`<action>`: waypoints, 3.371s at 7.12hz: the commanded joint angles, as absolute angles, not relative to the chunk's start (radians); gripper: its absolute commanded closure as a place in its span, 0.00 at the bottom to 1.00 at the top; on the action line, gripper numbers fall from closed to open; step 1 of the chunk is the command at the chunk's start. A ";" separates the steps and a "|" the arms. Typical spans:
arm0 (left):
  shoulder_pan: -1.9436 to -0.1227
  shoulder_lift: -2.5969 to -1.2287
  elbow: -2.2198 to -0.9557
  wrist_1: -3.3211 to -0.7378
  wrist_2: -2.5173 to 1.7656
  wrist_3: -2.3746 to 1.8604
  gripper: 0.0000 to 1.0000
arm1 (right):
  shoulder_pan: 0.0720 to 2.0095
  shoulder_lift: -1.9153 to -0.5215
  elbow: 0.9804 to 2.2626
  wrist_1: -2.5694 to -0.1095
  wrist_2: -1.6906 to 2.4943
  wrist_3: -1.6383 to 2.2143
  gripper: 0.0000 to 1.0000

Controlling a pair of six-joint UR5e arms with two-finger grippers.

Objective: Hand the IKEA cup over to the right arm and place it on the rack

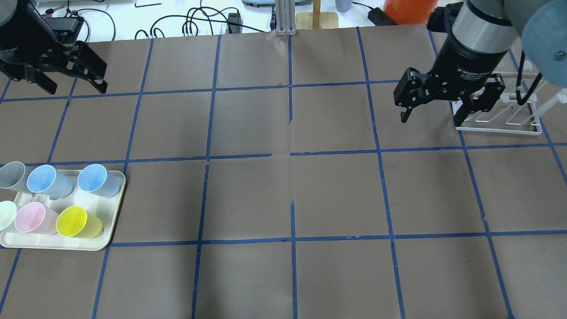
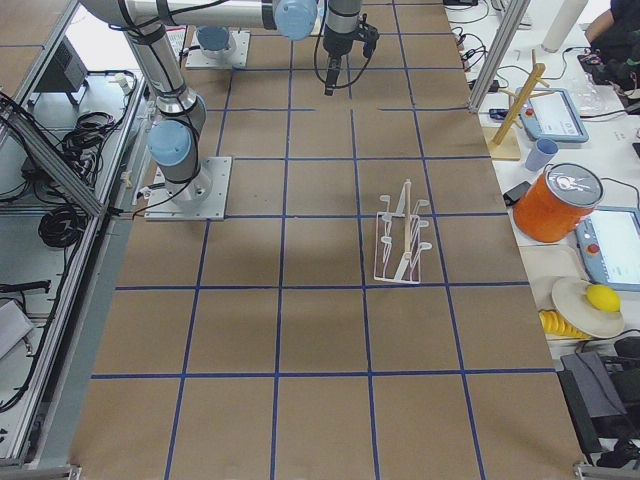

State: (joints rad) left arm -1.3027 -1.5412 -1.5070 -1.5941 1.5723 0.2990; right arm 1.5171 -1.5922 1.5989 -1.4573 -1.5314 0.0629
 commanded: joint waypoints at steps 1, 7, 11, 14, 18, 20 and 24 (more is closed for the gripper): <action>-1.137 -1.554 -1.526 -1.600 1.568 0.443 0.00 | 1.514 -1.589 1.600 -1.457 -1.536 0.055 0.00; -0.551 -1.699 -1.784 -1.214 1.572 1.078 0.00 | 1.519 -1.588 1.606 -1.457 -1.534 0.067 0.00; -0.489 -1.854 -1.804 -1.163 1.555 1.149 0.00 | 1.522 -1.598 1.604 -1.454 -1.585 0.049 0.00; -0.506 -1.905 -1.802 -1.126 1.512 1.120 0.00 | 1.520 -1.597 1.592 -1.459 -1.594 0.057 0.00; -0.503 -1.939 -1.805 -1.126 1.517 1.138 0.07 | 1.520 -1.604 1.589 -1.479 -1.583 0.052 0.00; -0.502 -1.939 -1.805 -1.126 1.522 1.160 0.40 | 1.523 -1.611 1.577 -1.479 -1.528 0.052 0.00; -0.502 -1.939 -1.798 -1.126 1.528 1.160 1.00 | 1.523 -1.620 1.591 -1.476 -1.508 0.051 0.00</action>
State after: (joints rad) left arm -0.5023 -1.9392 -1.8020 -1.1261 1.5270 1.1596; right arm 1.5232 -1.6176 1.5911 -1.4748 -1.5136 0.0518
